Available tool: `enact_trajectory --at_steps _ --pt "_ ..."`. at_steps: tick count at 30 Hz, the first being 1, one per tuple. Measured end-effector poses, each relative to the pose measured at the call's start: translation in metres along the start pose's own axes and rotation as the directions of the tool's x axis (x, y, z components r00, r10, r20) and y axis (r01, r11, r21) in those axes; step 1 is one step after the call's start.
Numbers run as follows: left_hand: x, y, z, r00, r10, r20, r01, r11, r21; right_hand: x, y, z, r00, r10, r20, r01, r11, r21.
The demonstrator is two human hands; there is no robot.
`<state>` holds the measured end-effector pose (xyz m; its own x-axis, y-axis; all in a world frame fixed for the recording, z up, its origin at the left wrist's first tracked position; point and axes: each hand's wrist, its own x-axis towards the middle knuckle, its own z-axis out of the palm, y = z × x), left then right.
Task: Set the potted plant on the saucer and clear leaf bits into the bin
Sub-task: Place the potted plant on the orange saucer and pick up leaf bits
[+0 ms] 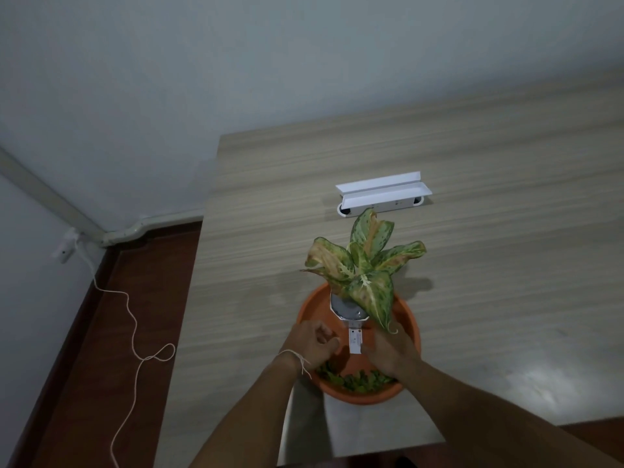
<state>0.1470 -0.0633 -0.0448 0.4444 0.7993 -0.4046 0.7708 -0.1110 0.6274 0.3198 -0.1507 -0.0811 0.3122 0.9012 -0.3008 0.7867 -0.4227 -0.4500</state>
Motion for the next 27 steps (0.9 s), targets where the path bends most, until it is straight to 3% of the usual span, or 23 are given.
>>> enact_trajectory --at_steps 2,6,9,12,17,27 --pt "-0.001 -0.002 0.001 0.997 0.031 0.075 -0.036 0.997 0.064 -0.007 -0.001 -0.001 0.997 0.078 0.012 -0.077 0.996 -0.039" --pt "0.0 -0.002 0.001 0.976 0.074 0.205 -0.124 0.963 0.241 -0.016 -0.014 -0.006 0.999 0.05 -0.017 -0.05 0.999 -0.009" --pt "0.001 -0.001 0.001 0.935 0.074 0.346 -0.212 0.9 0.381 -0.017 -0.02 -0.003 0.982 0.04 0.183 -0.058 0.994 0.09" --pt "0.001 0.002 0.003 0.902 0.061 0.427 -0.272 0.849 0.453 -0.014 -0.031 0.001 0.938 -0.065 0.34 0.066 0.998 0.011" --pt "0.002 0.003 0.012 0.89 0.047 0.453 -0.309 0.793 0.525 -0.014 -0.035 0.006 0.876 -0.178 0.447 0.208 0.978 -0.017" --pt "0.005 0.002 0.021 0.887 0.085 0.454 -0.368 0.725 0.583 -0.013 -0.028 0.021 0.868 -0.247 0.43 0.312 0.946 -0.088"
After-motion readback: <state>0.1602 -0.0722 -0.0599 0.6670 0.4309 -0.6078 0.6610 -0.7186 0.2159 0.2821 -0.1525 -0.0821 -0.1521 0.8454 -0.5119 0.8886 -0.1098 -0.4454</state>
